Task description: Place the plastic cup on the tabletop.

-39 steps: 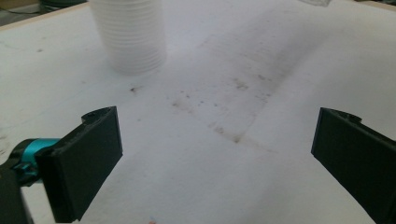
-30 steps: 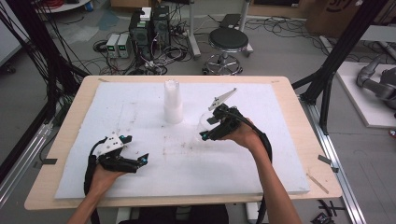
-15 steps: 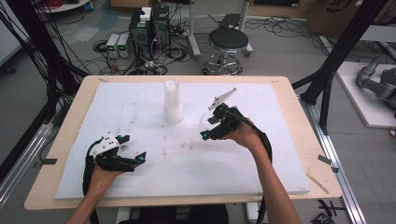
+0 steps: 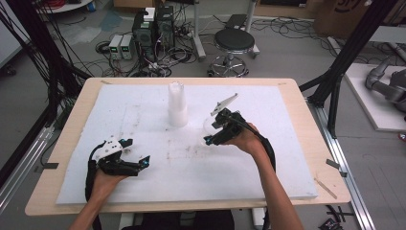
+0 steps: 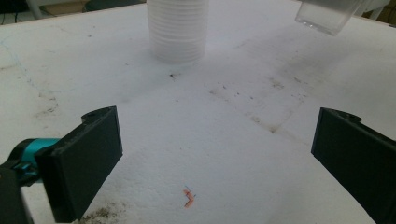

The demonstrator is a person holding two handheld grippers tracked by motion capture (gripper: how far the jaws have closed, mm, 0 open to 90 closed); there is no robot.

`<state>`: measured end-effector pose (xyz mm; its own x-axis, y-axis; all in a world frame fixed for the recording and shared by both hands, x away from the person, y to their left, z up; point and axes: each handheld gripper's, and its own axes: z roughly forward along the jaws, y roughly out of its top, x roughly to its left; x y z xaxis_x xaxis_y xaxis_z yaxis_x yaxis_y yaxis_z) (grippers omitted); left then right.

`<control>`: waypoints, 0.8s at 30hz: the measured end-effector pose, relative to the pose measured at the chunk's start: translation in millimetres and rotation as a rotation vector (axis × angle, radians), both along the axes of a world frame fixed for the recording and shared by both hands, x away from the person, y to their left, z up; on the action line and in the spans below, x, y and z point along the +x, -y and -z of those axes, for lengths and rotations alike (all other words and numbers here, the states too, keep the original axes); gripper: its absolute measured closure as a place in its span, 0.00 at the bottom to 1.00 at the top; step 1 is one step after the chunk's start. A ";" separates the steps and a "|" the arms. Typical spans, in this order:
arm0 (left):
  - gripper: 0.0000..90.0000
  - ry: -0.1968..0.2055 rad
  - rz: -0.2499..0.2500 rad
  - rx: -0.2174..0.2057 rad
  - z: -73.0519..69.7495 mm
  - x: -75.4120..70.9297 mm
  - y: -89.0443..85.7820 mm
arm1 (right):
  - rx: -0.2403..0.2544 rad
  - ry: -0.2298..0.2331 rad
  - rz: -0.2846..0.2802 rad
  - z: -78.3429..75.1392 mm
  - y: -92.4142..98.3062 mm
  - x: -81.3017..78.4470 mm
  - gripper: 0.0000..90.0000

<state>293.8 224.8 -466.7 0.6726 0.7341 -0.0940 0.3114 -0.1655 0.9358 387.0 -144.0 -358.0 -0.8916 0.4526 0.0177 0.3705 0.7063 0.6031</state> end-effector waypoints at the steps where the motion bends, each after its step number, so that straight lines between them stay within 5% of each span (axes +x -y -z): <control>1: 0.02 -0.001 0.000 0.002 0.0 -0.1 0.3 | 0.005 0.002 0.001 2.4 -0.5 0.5 0.38; 16: 0.02 -0.004 0.004 -0.007 0.2 0.6 -0.2 | -0.094 0.023 0.015 31.8 -21.6 3.6 0.38; 24: 0.02 -0.008 0.001 -0.008 0.3 0.9 -0.3 | -0.107 0.046 0.014 39.4 -29.3 4.1 0.38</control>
